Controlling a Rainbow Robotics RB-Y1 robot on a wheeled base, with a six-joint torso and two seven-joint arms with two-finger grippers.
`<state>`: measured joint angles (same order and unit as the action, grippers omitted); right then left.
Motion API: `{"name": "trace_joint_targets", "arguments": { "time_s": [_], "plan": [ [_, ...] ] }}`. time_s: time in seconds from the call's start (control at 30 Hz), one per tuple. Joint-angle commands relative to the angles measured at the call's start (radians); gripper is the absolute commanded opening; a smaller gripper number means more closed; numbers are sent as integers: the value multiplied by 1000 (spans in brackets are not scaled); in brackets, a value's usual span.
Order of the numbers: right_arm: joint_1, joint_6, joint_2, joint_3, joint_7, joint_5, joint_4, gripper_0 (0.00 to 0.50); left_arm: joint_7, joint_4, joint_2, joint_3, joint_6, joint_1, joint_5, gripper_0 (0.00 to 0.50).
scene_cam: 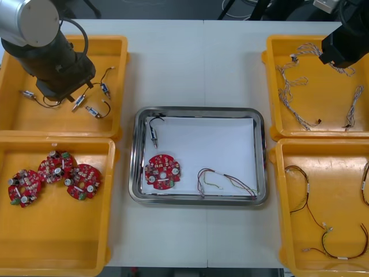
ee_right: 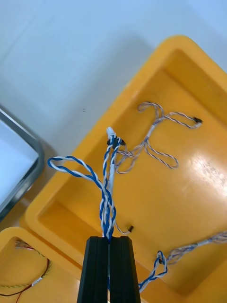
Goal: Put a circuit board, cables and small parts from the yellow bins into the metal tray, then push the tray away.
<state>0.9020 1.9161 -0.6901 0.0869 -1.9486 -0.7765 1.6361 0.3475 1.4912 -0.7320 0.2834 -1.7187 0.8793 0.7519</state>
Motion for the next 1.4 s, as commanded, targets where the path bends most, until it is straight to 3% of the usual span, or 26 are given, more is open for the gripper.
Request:
{"name": "trace_joint_targets", "arguments": {
  "time_s": [0.03, 0.17, 0.23, 0.53, 0.7, 0.83, 1.2, 1.4],
  "plan": [
    [-64, 4, -43, -23, 42, -73, 171, 0, 10, -69, -37, -32, 28, 24, 50, 500],
    [-81, 4, -54, -65, 45, -127, 254, 0, 19, -109, -37, -43, 42, 26, 86, 500],
    [-81, 4, -62, -116, 51, -188, 314, 0, 30, -141, -37, -47, 67, 26, 119, 500],
    [-81, 4, -77, -305, 68, -308, 462, 0, 67, -216, -26, -44, 119, 26, 138, 500],
    [-81, -16, -83, -398, 80, -310, 512, 0, 87, -253, -26, -44, 163, 26, 139, 500],
    [-75, -86, -51, -483, 91, -291, 510, 0, 102, -285, -10, -41, 197, 26, 130, 500],
    [-8, -106, 138, -641, 100, -170, 366, 0, 133, -373, 22, 33, 318, 26, 119, 500],
    [-5, -255, 115, -737, 88, -147, 288, 0, 134, -388, 43, 48, 337, 27, 112, 500]
  ]
}}
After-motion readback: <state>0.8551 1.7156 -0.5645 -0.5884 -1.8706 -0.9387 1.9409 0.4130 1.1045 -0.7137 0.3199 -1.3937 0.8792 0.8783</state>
